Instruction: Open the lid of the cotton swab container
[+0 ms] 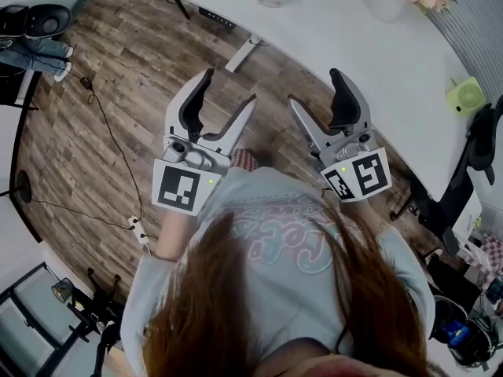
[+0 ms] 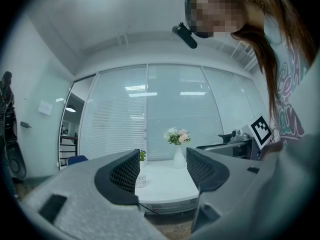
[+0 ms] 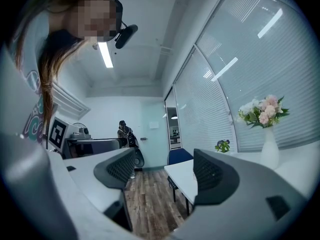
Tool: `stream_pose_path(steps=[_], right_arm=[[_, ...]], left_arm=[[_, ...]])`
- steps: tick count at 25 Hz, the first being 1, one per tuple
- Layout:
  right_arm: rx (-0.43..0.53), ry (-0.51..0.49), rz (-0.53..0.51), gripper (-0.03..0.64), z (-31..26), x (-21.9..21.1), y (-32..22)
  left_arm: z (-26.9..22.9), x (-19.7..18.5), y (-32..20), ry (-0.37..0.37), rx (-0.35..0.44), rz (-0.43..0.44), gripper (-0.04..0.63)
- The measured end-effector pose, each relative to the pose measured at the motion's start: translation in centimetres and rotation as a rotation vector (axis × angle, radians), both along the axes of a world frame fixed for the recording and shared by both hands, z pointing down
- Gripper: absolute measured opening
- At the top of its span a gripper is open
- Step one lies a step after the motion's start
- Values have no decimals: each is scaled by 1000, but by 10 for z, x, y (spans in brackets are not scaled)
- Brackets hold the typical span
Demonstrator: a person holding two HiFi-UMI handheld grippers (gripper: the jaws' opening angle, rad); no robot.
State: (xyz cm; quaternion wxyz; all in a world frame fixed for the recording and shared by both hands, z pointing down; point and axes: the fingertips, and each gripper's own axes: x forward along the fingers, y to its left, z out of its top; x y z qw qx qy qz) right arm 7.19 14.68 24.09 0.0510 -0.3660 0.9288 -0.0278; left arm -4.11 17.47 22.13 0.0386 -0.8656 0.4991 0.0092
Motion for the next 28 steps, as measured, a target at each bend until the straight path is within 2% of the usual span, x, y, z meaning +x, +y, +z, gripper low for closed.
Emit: stream_pose_path(steps=[10, 14, 18, 28], right_arm=[[0, -6, -24, 351, -7, -1, -4], [14, -4, -17, 351, -10, 0, -10], [33, 1, 2, 351, -14, 2, -25], [30, 12, 65, 351, -7, -14, -102]], left_arm=[[-3, -4, 3, -19, -23, -14, 264], [-9, -5, -7, -36, 8, 8, 264], [-14, -4, -25, -22, 40, 29, 264], [-4, -20, -107, -16, 33, 102, 264]])
